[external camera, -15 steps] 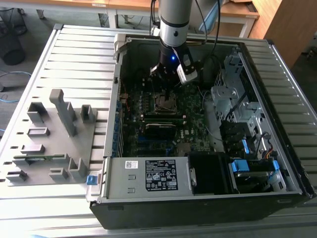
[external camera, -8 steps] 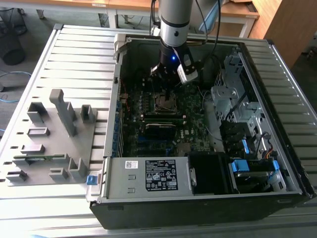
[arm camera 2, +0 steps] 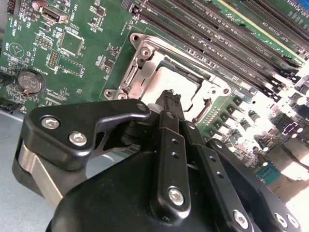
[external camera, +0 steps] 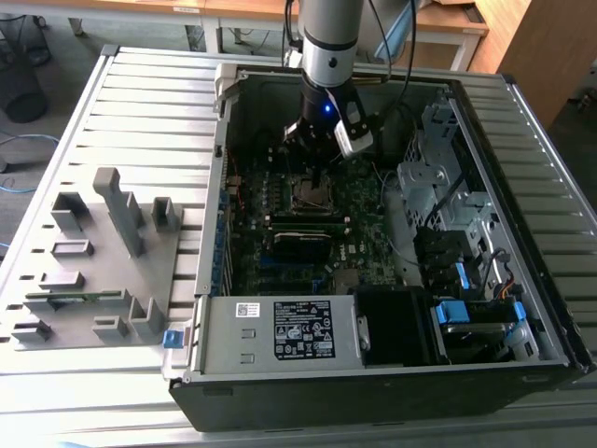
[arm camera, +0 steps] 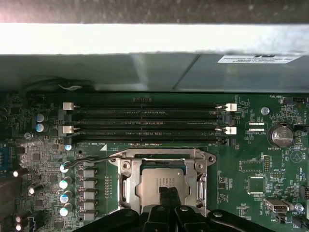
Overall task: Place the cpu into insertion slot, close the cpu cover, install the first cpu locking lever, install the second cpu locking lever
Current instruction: 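Close the cpu cover, then install the first cpu locking lever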
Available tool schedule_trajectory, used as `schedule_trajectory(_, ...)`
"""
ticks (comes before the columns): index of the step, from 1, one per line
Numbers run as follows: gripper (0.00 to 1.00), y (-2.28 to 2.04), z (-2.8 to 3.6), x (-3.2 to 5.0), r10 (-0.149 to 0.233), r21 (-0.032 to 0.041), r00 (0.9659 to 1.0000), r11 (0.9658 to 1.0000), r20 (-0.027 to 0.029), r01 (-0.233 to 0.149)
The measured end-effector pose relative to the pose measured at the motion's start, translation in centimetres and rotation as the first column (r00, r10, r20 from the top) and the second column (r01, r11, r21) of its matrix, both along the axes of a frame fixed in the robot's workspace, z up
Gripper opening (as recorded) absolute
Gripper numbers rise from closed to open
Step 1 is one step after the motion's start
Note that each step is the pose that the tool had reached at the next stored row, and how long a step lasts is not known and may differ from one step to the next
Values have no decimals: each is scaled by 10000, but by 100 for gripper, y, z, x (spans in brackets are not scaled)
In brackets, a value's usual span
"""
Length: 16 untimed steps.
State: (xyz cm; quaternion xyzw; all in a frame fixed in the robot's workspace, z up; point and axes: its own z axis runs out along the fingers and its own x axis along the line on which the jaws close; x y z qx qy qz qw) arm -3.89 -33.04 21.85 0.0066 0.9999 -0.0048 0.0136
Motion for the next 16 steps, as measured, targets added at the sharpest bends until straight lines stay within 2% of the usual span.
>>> schedule_trajectory(16,10,0,4,-19,0,-1,10000,10000,-1,0)
